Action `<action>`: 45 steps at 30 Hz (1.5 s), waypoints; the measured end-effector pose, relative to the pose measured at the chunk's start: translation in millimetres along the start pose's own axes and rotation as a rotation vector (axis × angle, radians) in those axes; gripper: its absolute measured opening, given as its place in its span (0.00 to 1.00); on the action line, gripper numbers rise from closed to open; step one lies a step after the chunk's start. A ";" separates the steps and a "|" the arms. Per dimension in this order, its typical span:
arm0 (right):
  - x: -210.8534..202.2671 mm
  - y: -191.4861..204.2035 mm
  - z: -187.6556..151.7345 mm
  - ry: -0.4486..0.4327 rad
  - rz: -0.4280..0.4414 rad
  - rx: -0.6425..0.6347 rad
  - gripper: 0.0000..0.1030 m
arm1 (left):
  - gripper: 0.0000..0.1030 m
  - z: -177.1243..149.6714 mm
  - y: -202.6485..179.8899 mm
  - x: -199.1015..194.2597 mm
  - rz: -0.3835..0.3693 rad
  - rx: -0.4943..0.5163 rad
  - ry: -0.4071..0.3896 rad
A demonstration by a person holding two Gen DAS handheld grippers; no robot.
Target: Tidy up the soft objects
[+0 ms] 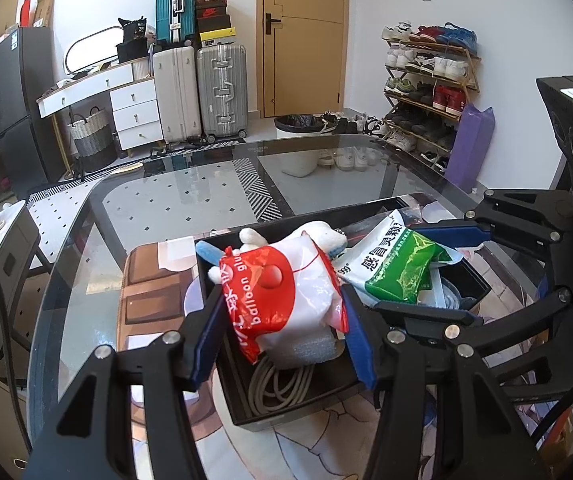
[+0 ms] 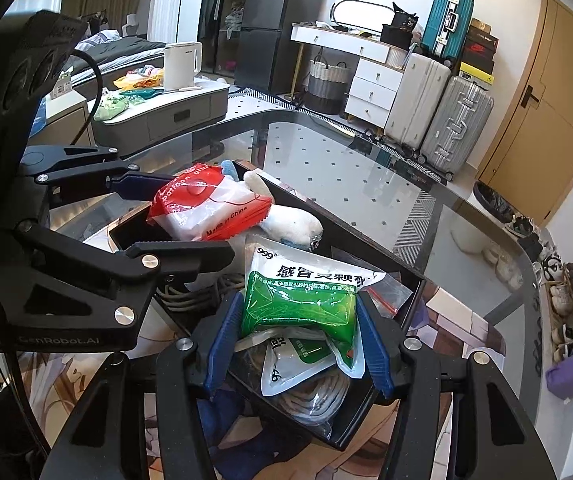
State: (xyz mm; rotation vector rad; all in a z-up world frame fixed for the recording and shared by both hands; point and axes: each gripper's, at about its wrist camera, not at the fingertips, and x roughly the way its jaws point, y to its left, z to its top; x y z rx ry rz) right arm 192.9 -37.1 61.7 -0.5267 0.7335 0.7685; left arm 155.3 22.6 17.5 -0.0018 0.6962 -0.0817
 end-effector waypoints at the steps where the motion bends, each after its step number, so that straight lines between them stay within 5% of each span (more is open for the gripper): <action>1: 0.1 -0.4 0.6 0.001 -0.001 -0.002 0.58 | 0.53 -0.2 -0.4 -0.1 0.001 0.001 -0.001; 4: 0.3 -3.3 2.5 0.006 -0.025 0.008 0.70 | 0.53 -0.5 -0.1 -0.1 -0.003 -0.004 0.001; 11: -15.7 -12.0 -6.0 -0.026 -0.042 0.055 0.83 | 0.70 -2.9 -5.3 -11.4 0.003 0.005 -0.018; 18: -46.5 -19.5 -16.9 -0.126 -0.041 0.136 0.99 | 0.96 -3.5 -5.1 -30.0 0.018 -0.006 -0.052; 34: -89.5 -4.3 -52.9 -0.352 -0.037 0.227 0.99 | 1.00 -23.8 1.4 -62.4 0.088 -0.050 -0.140; 45: -93.4 -1.6 -66.5 -0.389 -0.010 0.279 0.99 | 1.00 -39.8 5.4 -62.1 0.112 -0.070 -0.178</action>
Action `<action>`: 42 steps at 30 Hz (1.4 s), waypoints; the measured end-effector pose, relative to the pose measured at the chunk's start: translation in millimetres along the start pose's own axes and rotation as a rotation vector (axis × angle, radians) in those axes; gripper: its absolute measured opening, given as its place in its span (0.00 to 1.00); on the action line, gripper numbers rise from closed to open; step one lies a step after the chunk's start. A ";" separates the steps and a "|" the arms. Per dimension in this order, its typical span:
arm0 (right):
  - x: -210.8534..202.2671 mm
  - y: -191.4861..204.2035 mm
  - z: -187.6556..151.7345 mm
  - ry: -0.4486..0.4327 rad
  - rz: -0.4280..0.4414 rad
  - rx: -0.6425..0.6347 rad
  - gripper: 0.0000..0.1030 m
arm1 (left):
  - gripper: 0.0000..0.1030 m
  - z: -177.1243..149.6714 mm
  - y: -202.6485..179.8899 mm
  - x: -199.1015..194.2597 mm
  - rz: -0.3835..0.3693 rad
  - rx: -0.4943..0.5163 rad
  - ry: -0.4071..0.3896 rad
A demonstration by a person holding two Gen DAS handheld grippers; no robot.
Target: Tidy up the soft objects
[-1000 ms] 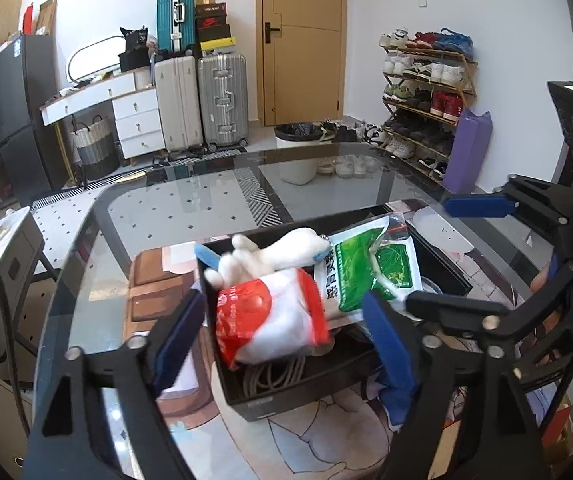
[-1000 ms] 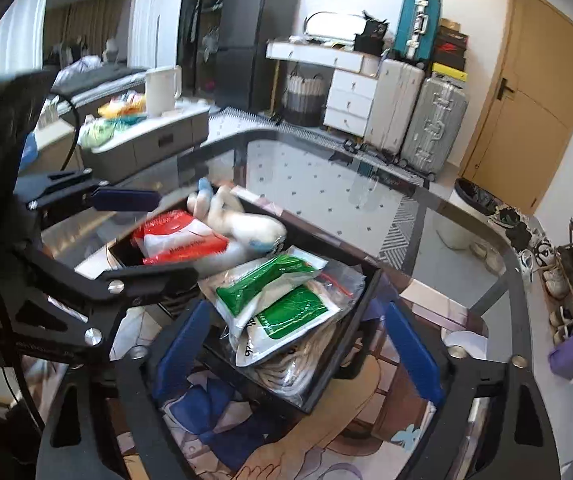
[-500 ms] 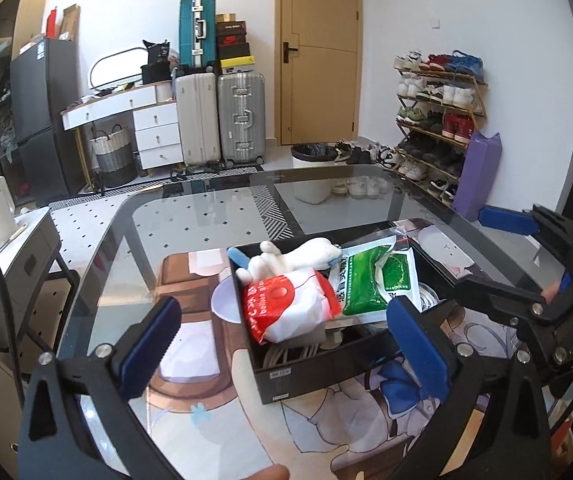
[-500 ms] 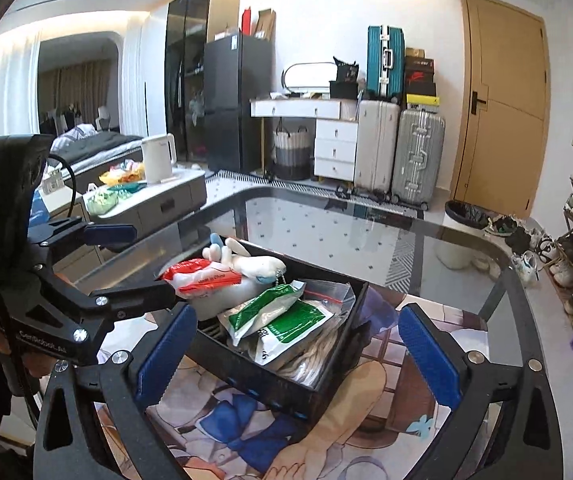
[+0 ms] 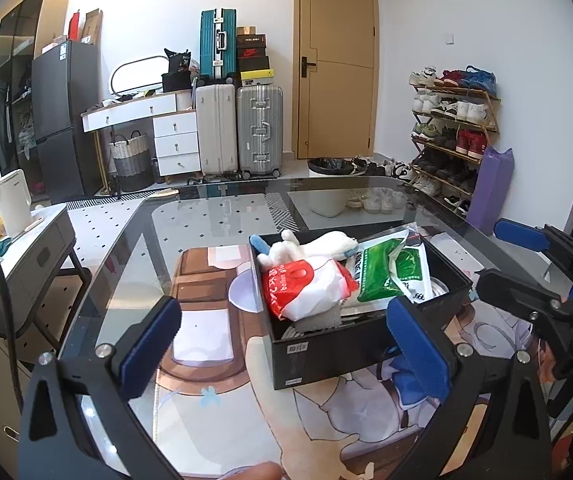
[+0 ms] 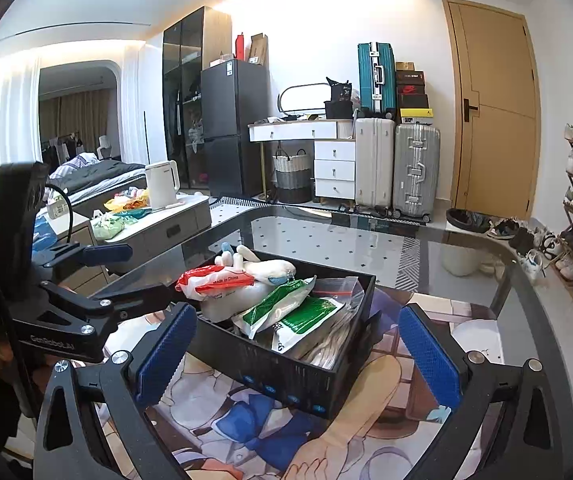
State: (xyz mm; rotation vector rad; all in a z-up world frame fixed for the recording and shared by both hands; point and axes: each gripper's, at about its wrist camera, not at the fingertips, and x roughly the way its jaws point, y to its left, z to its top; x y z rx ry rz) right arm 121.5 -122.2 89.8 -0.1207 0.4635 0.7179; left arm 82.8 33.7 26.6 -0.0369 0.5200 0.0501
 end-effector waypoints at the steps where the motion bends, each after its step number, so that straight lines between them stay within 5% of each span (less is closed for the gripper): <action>1: -0.4 -0.1 -0.6 0.002 0.003 0.001 0.99 | 1.00 -1.2 0.8 0.9 0.000 0.000 -0.001; 42: 8.0 9.2 -17.0 -0.009 0.033 -0.015 0.99 | 1.00 -18.9 3.0 8.1 0.030 -0.026 -0.027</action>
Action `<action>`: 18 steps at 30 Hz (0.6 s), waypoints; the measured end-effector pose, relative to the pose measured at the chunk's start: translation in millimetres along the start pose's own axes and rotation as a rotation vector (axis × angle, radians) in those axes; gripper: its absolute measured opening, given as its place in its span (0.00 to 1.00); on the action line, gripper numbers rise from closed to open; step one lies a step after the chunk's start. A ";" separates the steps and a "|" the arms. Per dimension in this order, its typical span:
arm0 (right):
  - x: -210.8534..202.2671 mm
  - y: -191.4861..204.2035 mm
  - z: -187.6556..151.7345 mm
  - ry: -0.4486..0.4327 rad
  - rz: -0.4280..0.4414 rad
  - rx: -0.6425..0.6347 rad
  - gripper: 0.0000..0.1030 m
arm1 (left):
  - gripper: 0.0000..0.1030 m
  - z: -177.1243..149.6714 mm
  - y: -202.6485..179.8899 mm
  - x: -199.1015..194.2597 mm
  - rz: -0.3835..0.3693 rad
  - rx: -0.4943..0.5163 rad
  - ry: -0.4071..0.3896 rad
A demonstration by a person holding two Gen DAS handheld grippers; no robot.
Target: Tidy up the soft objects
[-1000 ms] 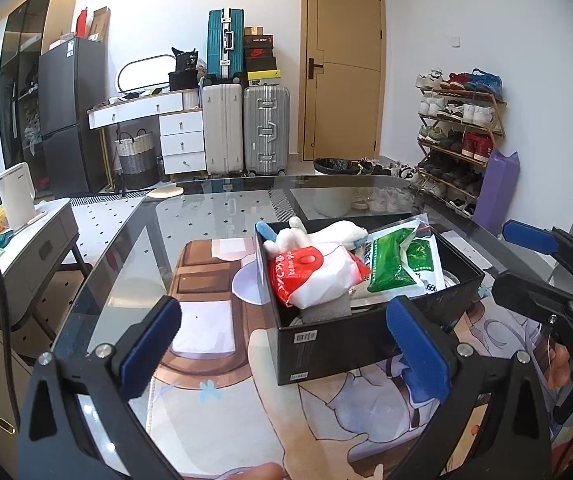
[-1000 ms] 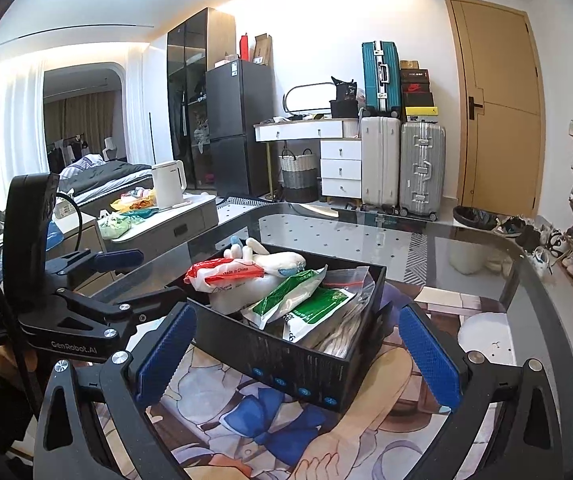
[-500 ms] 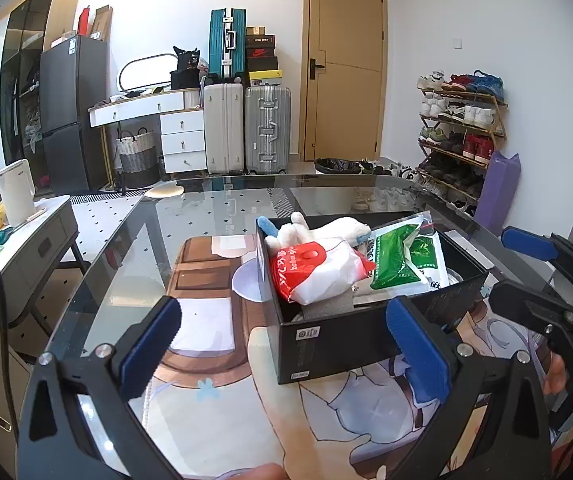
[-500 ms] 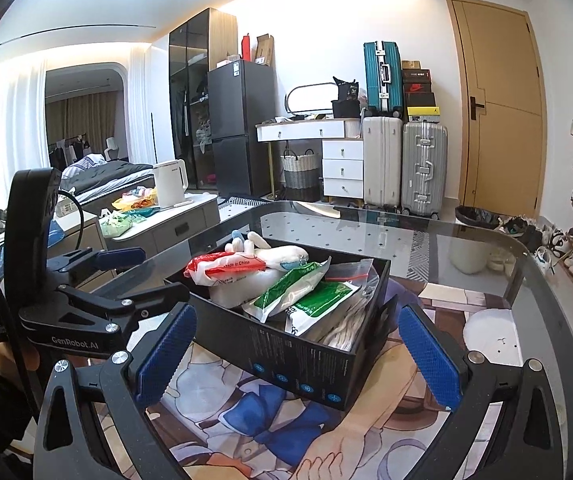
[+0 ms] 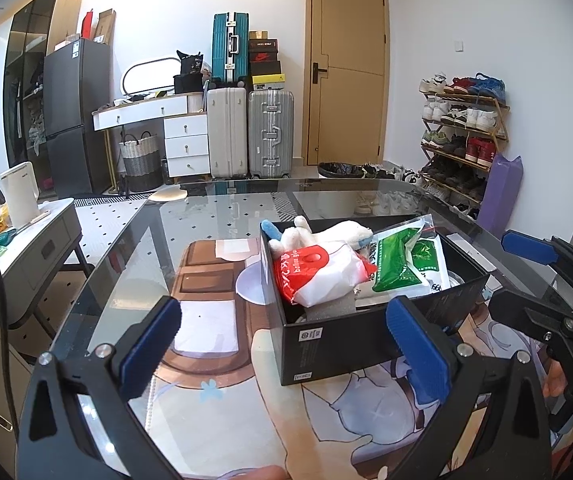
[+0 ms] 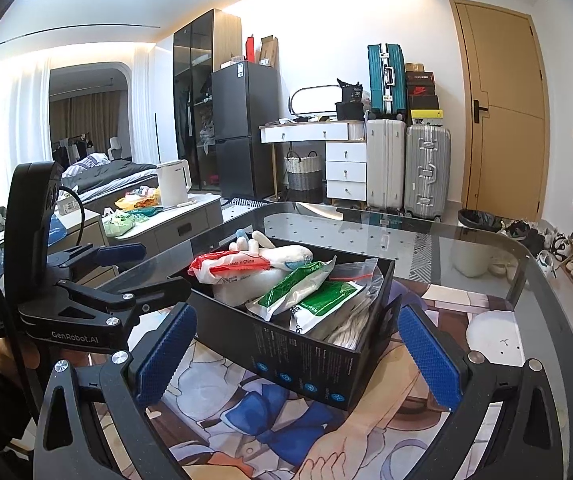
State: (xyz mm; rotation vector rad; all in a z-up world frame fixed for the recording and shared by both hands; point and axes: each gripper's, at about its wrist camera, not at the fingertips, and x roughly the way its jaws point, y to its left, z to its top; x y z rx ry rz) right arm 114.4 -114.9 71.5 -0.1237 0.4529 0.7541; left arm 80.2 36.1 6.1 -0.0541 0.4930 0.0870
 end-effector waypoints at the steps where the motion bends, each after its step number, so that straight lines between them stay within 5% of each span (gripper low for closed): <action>1: -0.1 0.3 -0.1 -0.001 0.000 0.000 0.99 | 1.00 -0.2 0.1 -0.2 -0.001 0.000 -0.001; 18: -0.6 5.0 0.1 0.002 0.006 0.004 0.99 | 1.00 0.9 -1.9 -2.8 0.006 -0.003 -0.006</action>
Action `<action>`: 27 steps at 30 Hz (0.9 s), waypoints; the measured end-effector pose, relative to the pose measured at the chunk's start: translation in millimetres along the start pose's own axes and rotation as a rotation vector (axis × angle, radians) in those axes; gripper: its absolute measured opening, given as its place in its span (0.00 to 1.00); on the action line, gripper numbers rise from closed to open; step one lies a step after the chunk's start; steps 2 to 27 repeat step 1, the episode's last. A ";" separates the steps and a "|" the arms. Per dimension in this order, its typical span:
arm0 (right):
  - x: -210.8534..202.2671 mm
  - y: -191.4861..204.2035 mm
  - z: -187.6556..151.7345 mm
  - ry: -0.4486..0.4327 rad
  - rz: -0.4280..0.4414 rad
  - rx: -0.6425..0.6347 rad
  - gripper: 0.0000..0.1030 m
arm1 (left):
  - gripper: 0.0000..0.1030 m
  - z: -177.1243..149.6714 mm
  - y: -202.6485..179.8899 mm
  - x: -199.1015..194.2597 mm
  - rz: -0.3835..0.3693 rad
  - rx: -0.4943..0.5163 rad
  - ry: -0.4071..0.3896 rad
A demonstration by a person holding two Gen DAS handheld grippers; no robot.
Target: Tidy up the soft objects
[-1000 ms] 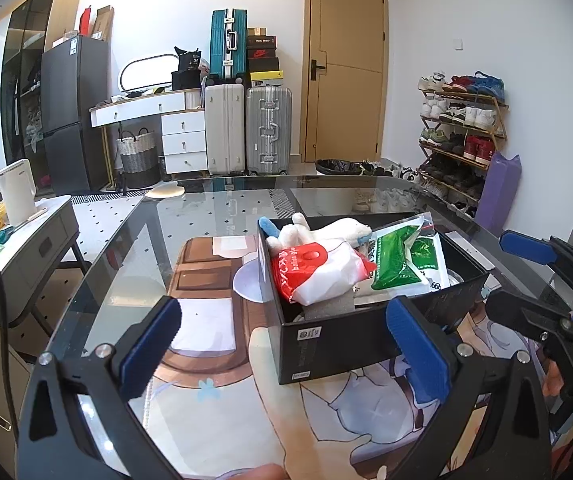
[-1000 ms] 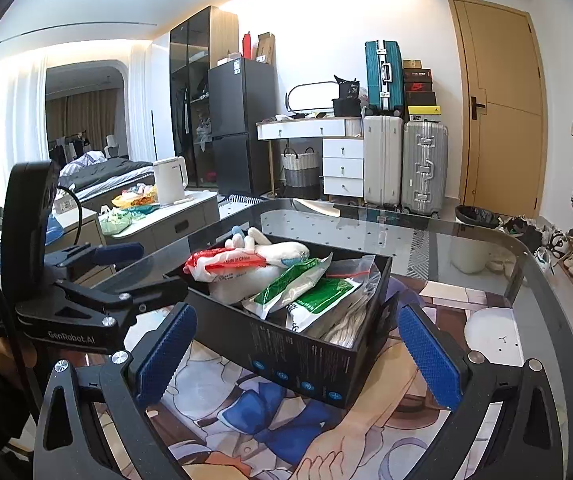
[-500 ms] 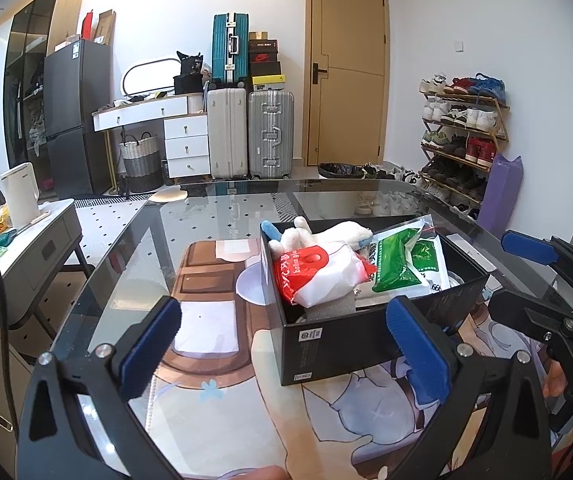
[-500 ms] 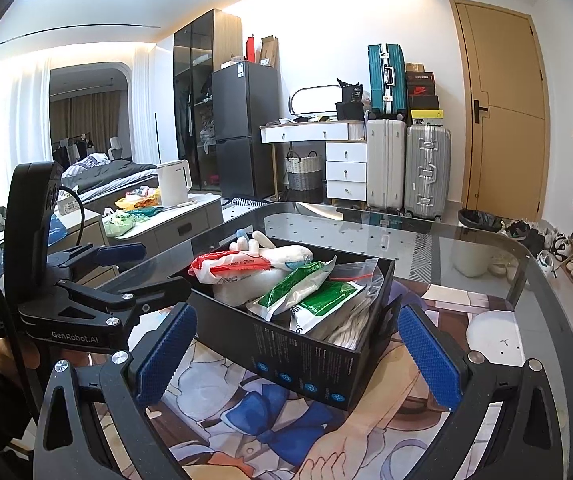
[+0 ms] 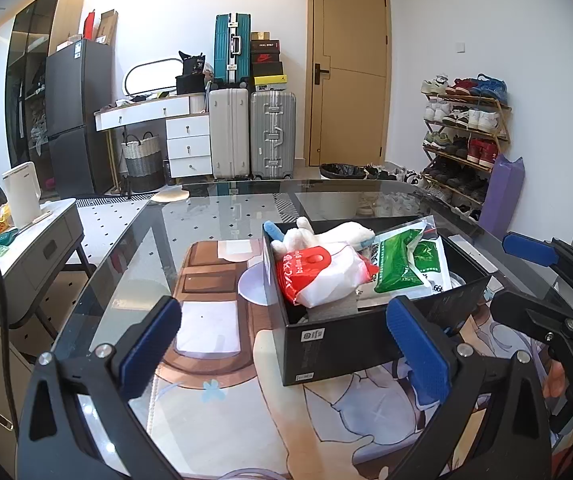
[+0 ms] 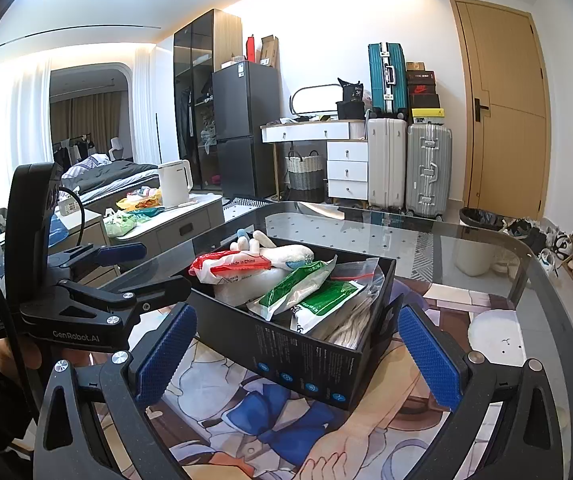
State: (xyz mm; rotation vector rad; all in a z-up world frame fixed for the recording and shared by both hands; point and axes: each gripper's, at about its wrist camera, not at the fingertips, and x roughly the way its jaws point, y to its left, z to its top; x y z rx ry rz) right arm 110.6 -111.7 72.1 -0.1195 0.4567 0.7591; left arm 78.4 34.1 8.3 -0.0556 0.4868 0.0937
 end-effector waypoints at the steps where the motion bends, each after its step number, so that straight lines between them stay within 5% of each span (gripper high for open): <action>1: 0.4 0.6 0.0 0.001 0.000 0.000 0.99 | 1.00 0.1 -0.1 -0.3 -0.003 0.000 -0.002; 27: 0.4 0.6 0.0 0.001 0.000 0.000 0.99 | 1.00 0.1 -0.1 -0.3 -0.003 0.000 -0.002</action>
